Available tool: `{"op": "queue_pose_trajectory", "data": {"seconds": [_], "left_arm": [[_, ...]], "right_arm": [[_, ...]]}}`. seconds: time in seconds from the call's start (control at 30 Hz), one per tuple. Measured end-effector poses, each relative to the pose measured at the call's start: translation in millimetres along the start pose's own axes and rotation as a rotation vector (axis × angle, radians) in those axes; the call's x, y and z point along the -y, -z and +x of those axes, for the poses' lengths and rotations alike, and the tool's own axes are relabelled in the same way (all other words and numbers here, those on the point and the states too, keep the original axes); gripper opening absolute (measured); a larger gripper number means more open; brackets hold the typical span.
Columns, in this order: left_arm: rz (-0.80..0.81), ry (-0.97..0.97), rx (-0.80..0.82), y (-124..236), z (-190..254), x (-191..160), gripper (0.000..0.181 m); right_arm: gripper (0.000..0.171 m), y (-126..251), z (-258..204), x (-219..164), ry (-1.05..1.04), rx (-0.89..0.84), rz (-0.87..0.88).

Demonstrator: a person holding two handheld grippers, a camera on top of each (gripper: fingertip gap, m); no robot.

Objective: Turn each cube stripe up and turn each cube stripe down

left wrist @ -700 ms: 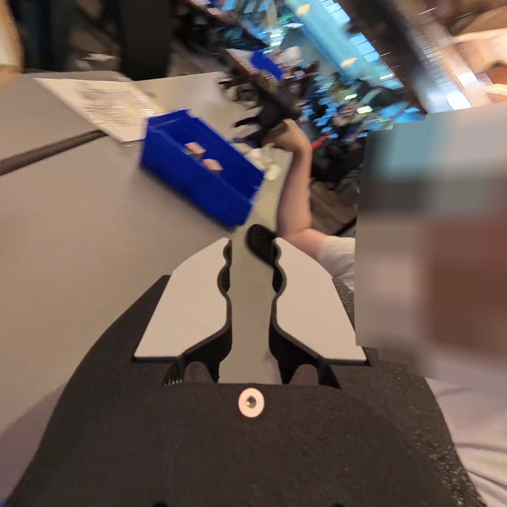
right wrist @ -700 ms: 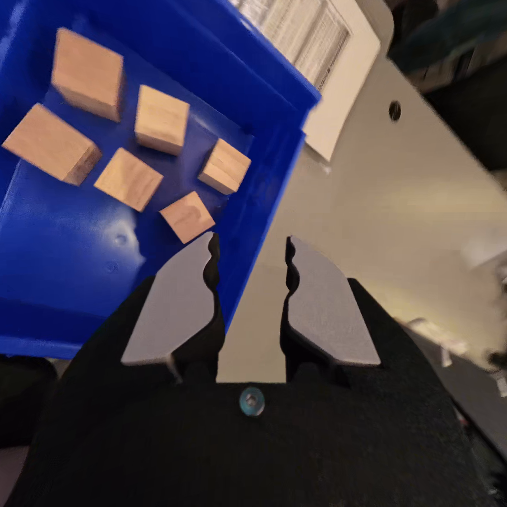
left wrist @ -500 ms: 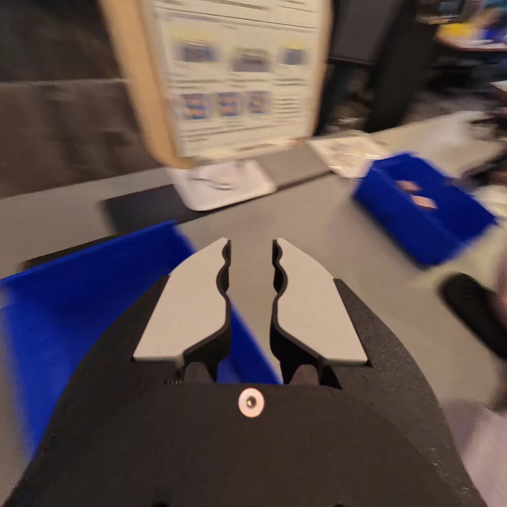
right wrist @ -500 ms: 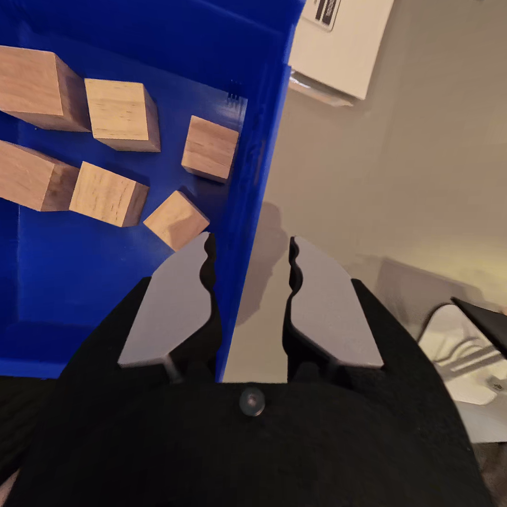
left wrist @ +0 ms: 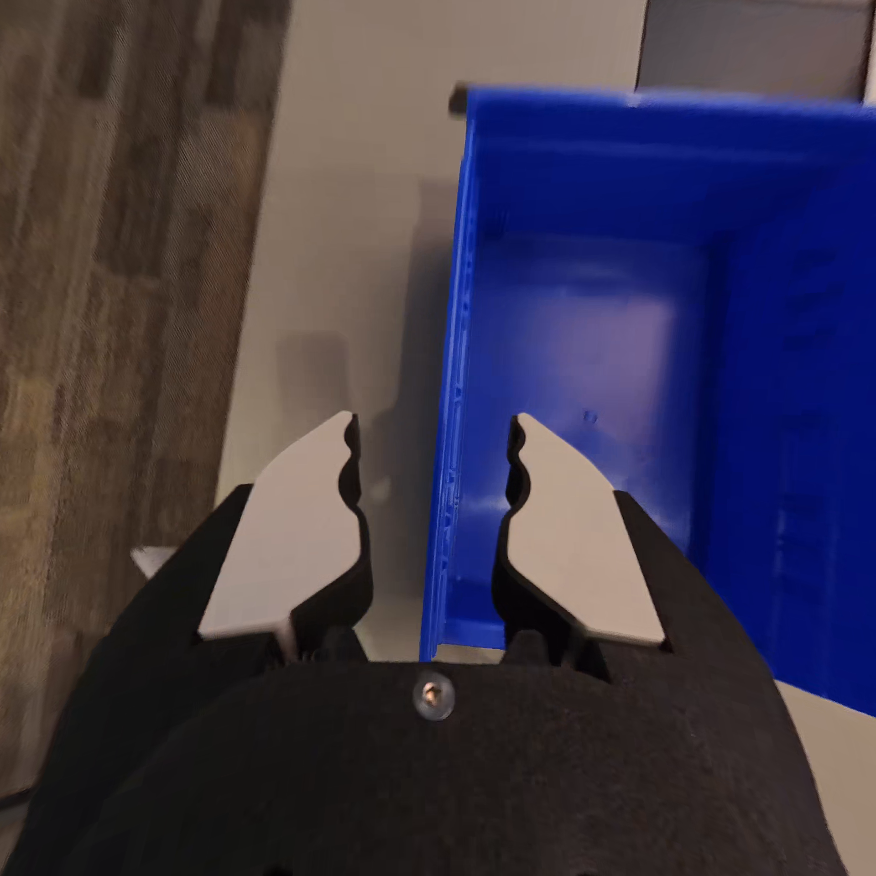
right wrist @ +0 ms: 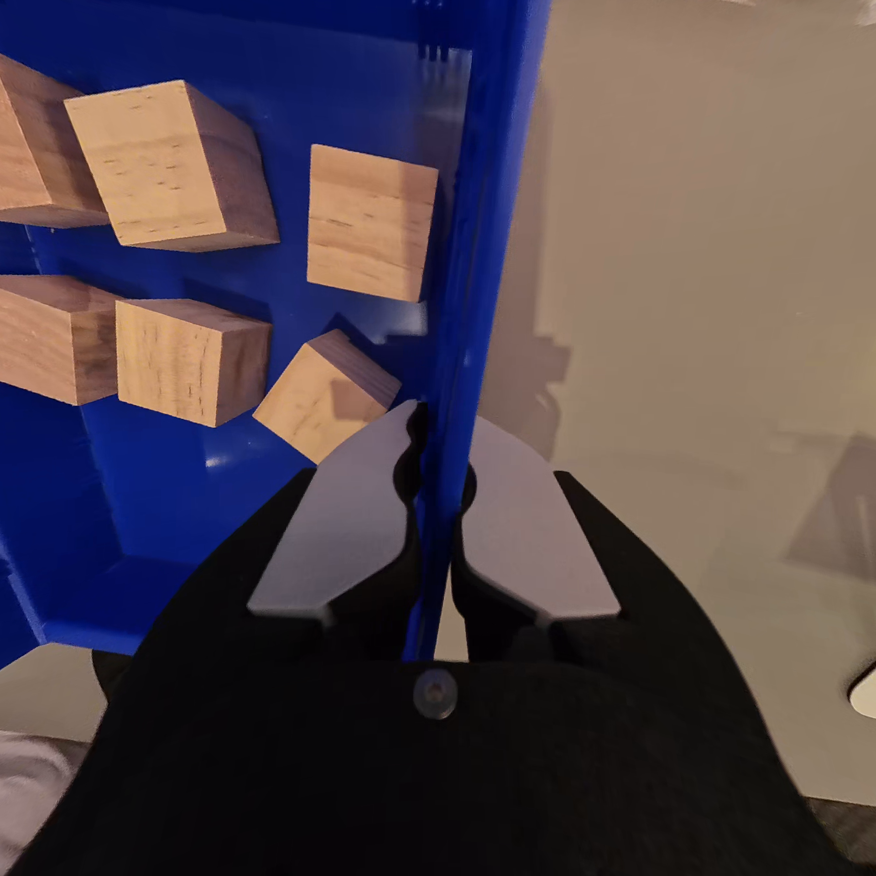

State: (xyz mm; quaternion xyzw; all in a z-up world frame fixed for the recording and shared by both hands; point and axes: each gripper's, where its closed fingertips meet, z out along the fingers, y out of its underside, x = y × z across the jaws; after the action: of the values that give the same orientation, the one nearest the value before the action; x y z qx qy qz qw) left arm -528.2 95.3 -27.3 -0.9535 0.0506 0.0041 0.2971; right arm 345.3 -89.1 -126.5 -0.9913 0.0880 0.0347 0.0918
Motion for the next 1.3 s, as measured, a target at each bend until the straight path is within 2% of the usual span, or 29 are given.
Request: {"op": "queue_pose_trajectory", "data": {"seconds": [0.17, 0.23, 0.33, 0.6, 0.9, 1.3], "left_arm": [[-0.231, 0.023, -0.033, -30.8, 7.3, -33.8, 0.051], [-0.287, 0.034, -0.059, -37.0, 12.9, -42.3, 0.027], [-0.309, 0.015, 0.006, -40.4, 5.1, -44.9, 0.009], [-0.322, -0.026, -0.129, -37.3, 33.8, -47.1, 0.003], [-0.381, -0.203, -0.187, -34.1, 86.8, -49.9, 0.006], [-0.43, -0.371, -0.171, -29.7, 144.4, -54.7, 0.011]], "right_arm": [[0.008, 0.1, -0.3, 0.1, -0.006, 0.004, -0.005], [0.008, 0.2, 0.0, 0.1, 0.001, -0.003, -0.006], [0.008, 0.3, -0.1, 0.3, 0.004, -0.001, -0.003], [0.009, 0.4, 0.0, 0.3, 0.012, -0.01, -0.003], [0.011, 0.4, -0.5, -0.3, 0.03, -0.027, -0.013], [0.012, 0.6, -2.5, -2.2, 0.055, -0.034, -0.026]]}}
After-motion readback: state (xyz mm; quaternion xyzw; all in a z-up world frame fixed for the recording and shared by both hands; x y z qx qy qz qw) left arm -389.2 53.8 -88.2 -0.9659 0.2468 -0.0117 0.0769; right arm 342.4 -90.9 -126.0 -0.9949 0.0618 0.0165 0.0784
